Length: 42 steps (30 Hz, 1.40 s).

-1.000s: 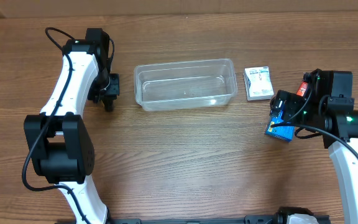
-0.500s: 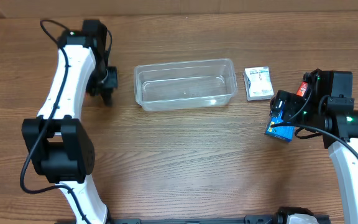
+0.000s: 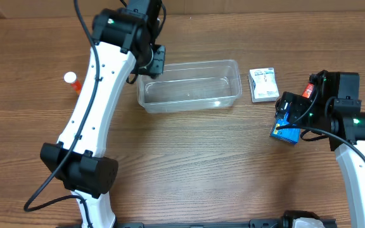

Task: Pack container
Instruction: 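Carry the dark bottle into the container's left end and release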

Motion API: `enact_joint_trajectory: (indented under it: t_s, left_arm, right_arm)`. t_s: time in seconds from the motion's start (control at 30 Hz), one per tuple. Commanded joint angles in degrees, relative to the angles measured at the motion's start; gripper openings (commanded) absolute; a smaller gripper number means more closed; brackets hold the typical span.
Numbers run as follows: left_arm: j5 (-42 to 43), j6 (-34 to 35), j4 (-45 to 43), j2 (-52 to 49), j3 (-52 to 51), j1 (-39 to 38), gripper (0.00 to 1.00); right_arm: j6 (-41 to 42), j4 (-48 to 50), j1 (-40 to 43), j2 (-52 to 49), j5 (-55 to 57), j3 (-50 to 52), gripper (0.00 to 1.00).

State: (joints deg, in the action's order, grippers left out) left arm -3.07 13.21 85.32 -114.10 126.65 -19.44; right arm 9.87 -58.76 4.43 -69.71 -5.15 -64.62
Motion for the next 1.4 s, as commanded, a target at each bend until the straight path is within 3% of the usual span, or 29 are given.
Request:
enact_joint_trajectory:
  t_s: [0.0,0.2,0.3,0.83,0.93,1.1,1.37]
  left_arm:
    - [-0.1,2.7,-3.1,1.0,-6.1,-0.1,0.04]
    - [-0.5,1.6,-17.6,1.0,-18.5,1.6,0.04]
    - [-0.5,1.6,-20.5,0.8,-21.3,2.8,0.04]
    - [-0.2,0.4,-20.9,-10.6,-21.6,3.7,0.05]
    - [-0.2,-0.7,-20.9,-10.6,-21.4,3.7,0.31]
    - [0.1,-1.5,-19.7,-10.6,-19.1,3.7,0.51]
    - [0.1,-1.5,-10.8,-10.6,-2.7,3.7,0.61]
  right_arm:
    - [0.3,-0.1,0.2,0.1,-0.1,-1.8,1.0]
    - [0.3,-0.4,0.2,0.1,-0.1,-1.8,1.0]
    - [0.3,-0.3,0.2,0.1,-0.1,-1.8,1.0]
    - [0.3,-0.3,0.2,0.1,-0.1,-1.8,1.0]
    - [0.3,-0.3,0.2,0.2,-0.1,-1.8,1.0]
    - [0.3,-0.3,0.2,0.1,-0.1,-1.8,1.0]
    - [0.3,-0.3,0.2,0.2,-0.1,-1.8,1.0]
